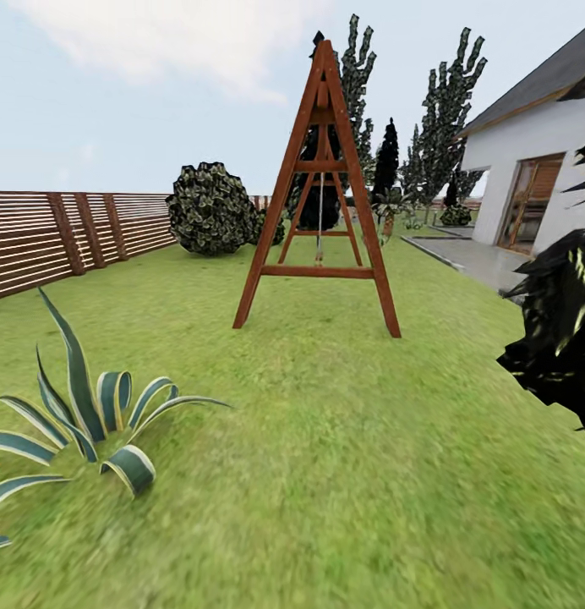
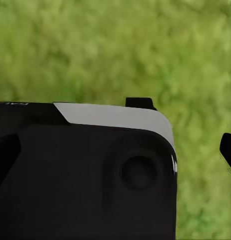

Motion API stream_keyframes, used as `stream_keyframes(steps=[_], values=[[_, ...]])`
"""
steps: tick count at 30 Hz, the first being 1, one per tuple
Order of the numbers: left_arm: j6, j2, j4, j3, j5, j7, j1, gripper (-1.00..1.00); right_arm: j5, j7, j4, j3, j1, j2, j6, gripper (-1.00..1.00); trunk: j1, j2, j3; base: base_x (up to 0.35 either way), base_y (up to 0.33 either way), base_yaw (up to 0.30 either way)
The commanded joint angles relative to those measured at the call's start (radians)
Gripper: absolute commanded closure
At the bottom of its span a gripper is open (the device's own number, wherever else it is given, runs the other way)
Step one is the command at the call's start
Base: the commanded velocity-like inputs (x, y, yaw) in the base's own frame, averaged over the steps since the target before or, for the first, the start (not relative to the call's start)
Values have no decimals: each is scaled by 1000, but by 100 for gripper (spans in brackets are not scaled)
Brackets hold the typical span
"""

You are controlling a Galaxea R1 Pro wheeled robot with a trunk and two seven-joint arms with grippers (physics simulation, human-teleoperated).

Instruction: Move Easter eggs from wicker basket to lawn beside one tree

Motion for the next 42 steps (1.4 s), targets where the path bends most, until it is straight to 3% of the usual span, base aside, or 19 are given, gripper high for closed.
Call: stream_keyframes(steps=[1, 17, 42], values=[[1, 0, -2, 0, 1, 0, 1, -100, 0, 0, 1, 0, -1, 0, -3, -100, 1, 0, -1, 322, -1, 29], [1, 0, -2, 0, 1, 0, 1, -100, 0, 0, 1, 0, -1, -1, -3, -100, 1, 0, -1, 322, -4, 4], [0, 3, -2, 1, 4, -2, 1, -100, 0, 0, 1, 0, -1, -1, -3, -100, 1, 0, -1, 304, -122, 0]])
